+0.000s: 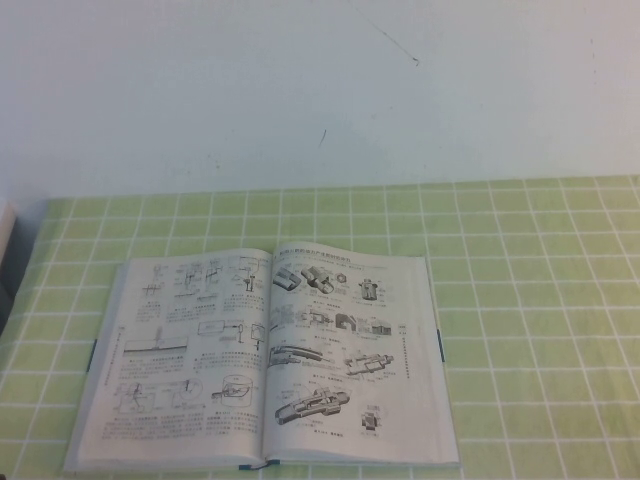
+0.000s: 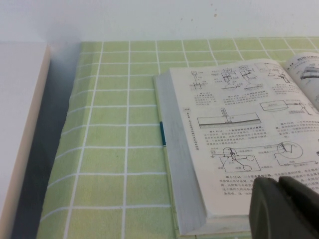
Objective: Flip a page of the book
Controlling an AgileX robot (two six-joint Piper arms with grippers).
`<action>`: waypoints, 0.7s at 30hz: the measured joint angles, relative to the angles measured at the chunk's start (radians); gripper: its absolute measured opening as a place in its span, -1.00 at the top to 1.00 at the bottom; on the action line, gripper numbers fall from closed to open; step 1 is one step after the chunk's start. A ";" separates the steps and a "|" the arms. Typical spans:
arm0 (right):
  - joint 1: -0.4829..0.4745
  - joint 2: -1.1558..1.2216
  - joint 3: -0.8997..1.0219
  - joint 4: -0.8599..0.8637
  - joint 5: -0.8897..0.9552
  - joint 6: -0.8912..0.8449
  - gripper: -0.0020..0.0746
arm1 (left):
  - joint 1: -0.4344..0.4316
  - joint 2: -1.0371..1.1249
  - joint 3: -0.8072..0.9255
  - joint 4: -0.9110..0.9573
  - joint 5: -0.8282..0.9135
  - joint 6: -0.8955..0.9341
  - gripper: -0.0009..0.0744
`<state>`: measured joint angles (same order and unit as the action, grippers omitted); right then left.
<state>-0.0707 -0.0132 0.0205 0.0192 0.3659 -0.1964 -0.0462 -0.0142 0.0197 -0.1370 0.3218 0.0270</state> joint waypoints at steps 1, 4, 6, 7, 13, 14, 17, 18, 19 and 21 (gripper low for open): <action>0.000 0.000 0.000 0.000 0.000 0.000 0.95 | 0.000 0.000 0.000 0.000 0.000 0.000 0.99; 0.000 0.000 0.000 0.000 0.000 0.000 0.95 | 0.000 0.000 0.000 0.000 0.000 0.000 0.99; 0.000 0.000 0.000 0.000 0.000 0.000 0.95 | 0.000 0.000 0.000 0.000 0.000 0.000 0.99; 0.000 0.000 0.000 0.000 0.000 0.000 0.95 | 0.000 0.000 0.000 0.000 0.000 0.002 0.99; 0.000 0.000 0.000 0.000 0.002 0.016 0.95 | 0.000 0.000 0.000 0.000 0.000 0.002 0.99; 0.000 0.000 0.000 0.000 0.002 0.018 0.95 | 0.000 0.000 0.000 0.000 0.000 0.002 0.99; 0.000 0.000 0.000 0.000 0.002 0.018 0.95 | 0.000 0.000 0.000 0.000 0.000 0.002 0.99; 0.000 0.000 0.000 0.000 0.002 0.018 0.95 | 0.000 0.000 0.000 0.000 0.000 0.002 0.99; 0.000 0.000 0.000 0.000 0.002 0.018 0.95 | 0.000 0.000 0.000 0.000 0.000 0.002 0.99; 0.000 0.000 0.000 0.000 0.002 0.018 0.95 | 0.000 0.000 0.000 0.000 0.000 0.002 0.99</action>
